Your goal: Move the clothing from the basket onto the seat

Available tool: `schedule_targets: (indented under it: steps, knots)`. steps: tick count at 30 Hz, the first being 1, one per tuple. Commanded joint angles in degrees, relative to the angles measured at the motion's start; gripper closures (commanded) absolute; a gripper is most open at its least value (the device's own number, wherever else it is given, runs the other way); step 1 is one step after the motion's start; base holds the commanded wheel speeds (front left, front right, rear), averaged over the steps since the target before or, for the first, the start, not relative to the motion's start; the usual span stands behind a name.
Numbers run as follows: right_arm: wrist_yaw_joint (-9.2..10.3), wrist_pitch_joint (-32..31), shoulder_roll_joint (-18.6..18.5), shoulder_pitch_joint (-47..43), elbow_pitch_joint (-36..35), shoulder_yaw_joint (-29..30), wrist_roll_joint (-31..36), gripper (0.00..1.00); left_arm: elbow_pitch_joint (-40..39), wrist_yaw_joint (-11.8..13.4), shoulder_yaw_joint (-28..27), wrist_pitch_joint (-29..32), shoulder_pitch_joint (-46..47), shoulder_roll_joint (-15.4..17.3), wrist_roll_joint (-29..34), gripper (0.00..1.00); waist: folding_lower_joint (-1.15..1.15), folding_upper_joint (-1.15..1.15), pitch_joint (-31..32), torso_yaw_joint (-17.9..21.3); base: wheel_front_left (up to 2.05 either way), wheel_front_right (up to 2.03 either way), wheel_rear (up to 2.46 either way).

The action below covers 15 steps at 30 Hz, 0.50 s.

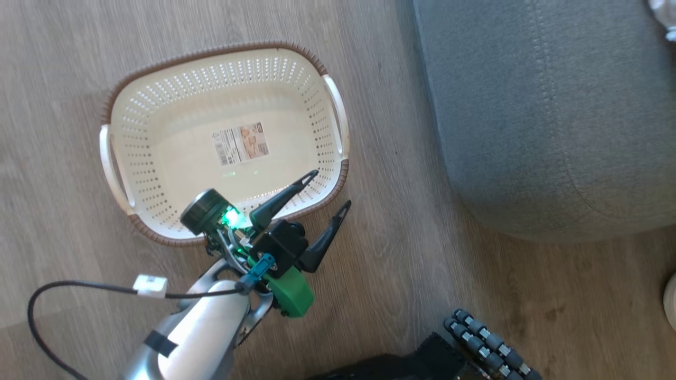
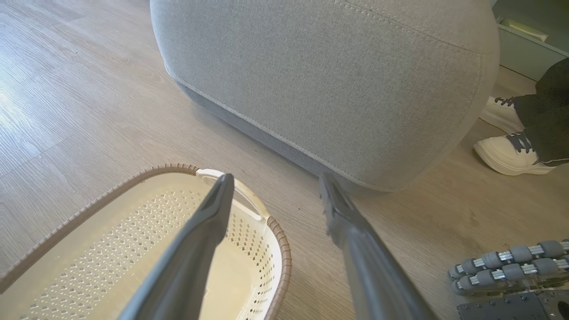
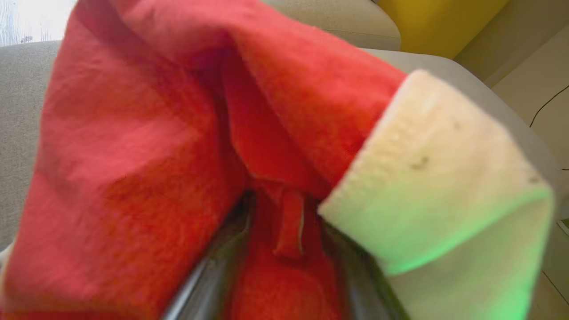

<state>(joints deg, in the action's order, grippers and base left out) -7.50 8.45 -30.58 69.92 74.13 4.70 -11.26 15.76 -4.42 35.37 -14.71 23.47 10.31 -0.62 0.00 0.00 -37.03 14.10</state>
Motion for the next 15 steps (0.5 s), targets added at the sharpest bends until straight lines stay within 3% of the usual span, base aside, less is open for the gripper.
schedule_targets:
  steps: [1,15]
  knots:
    - [0.01,-0.41,-2.11,-0.18,-1.09,-0.61,-0.2,0.0,-1.33,-0.08,-0.6,-0.29,-0.32,-0.39,-0.43,0.0,0.0,0.0,1.03,-0.16,0.0,0.0,0.0]
    - [0.01,-5.35,-5.83,-1.33,-1.16,-6.42,-0.6,0.0,-0.25,-0.41,-0.2,-0.29,-1.55,-4.72,-2.94,0.0,0.0,0.0,12.29,-1.68,0.0,0.0,0.0]
